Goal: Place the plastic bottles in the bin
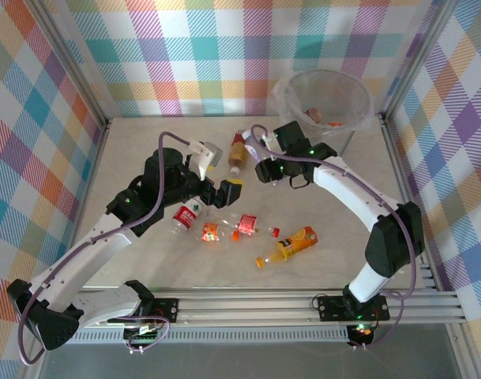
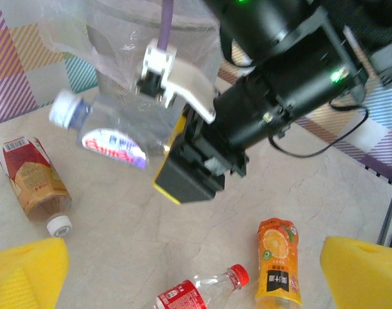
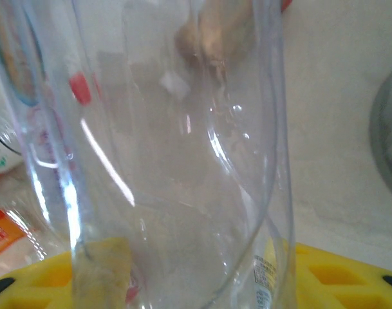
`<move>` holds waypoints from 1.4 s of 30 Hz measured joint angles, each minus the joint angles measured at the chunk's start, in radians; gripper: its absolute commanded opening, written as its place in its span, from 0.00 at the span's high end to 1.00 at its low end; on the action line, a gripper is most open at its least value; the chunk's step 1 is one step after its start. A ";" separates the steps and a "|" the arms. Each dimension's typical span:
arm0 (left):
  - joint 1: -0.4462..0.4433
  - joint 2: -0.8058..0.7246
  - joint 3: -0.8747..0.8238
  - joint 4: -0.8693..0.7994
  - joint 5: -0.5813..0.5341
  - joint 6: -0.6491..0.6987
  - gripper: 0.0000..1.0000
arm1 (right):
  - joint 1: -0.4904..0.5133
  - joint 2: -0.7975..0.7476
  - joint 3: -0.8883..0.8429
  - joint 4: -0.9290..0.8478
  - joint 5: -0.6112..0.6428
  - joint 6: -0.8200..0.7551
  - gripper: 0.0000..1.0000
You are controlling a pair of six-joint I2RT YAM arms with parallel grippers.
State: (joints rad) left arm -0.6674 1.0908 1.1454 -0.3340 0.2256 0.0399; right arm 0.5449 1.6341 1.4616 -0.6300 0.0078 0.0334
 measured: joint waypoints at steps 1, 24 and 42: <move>0.000 0.000 -0.003 0.004 0.000 -0.003 0.00 | -0.006 -0.005 0.014 0.001 -0.002 0.005 0.45; 0.000 0.000 -0.017 0.053 -0.011 -0.025 0.00 | -0.253 0.044 0.450 -0.054 0.009 0.084 0.46; 0.000 0.000 -0.018 0.053 0.005 -0.021 0.00 | -0.383 0.305 0.735 -0.209 0.075 0.109 0.45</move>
State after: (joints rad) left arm -0.6674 1.0908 1.1278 -0.2813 0.2302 0.0193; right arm 0.1616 1.9388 2.1971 -0.8387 0.0830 0.1429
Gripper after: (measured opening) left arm 0.997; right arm 0.547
